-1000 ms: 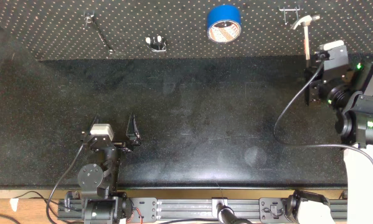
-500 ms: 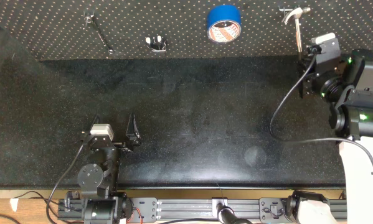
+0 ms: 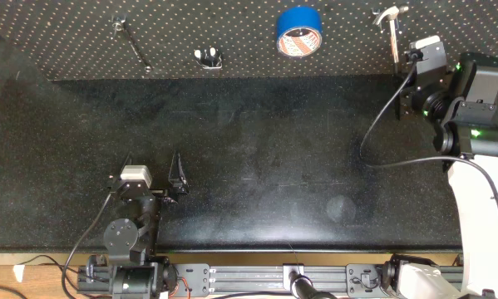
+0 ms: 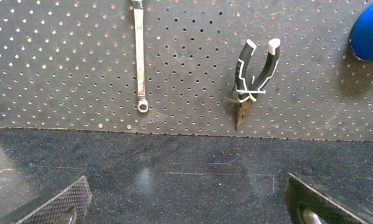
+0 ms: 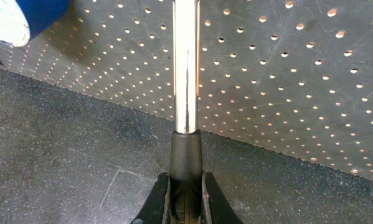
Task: Place Tools Onto Pegboard
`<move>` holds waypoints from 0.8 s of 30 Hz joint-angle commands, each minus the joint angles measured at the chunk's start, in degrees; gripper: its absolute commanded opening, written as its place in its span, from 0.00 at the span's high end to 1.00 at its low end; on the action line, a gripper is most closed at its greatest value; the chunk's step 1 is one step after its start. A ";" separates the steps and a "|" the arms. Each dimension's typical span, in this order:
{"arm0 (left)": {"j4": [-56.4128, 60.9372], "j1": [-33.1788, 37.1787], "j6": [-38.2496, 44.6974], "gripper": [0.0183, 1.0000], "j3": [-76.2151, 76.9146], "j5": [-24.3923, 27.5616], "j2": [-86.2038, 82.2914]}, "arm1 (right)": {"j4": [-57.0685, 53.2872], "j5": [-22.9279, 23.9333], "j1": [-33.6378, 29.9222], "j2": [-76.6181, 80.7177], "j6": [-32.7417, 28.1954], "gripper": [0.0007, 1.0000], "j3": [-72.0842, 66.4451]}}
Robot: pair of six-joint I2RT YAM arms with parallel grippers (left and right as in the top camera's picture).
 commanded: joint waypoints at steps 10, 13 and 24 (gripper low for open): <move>-0.24 0.22 0.52 0.00 -0.15 0.81 -0.44 | 1.27 -0.92 0.31 2.25 0.44 0.51 0.00; -0.24 0.22 0.50 0.00 -0.15 0.81 -0.44 | 1.27 -0.96 0.37 2.12 0.46 0.04 0.00; -0.24 0.22 0.50 0.00 -0.15 0.81 -0.44 | 0.37 -0.94 0.83 -12.83 0.44 0.03 -0.11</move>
